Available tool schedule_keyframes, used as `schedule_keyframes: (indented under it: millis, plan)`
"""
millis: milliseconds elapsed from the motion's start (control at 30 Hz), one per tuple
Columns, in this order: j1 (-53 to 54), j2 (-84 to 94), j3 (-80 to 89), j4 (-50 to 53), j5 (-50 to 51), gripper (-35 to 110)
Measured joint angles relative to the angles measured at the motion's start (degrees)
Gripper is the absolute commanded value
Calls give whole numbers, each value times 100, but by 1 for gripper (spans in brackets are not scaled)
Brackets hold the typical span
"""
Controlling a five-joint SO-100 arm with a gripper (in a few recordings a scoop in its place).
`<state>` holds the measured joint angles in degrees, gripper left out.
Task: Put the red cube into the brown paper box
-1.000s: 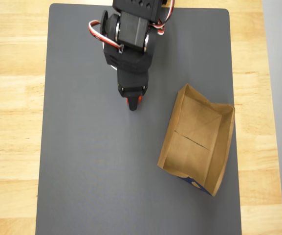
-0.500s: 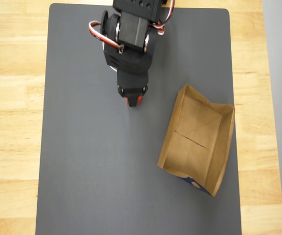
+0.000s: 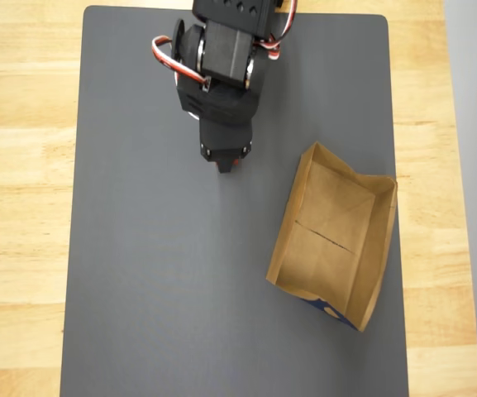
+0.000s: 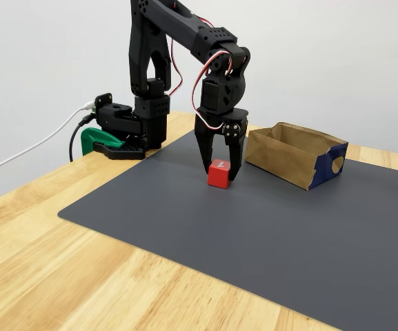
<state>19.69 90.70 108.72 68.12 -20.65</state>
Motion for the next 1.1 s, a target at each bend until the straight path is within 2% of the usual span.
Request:
schedule_keyframes:
  millis: [600, 1100]
  plan:
    - [123, 220, 0, -79, -88, 2]
    - [-132, 3366, 1099, -905, -114, 0]
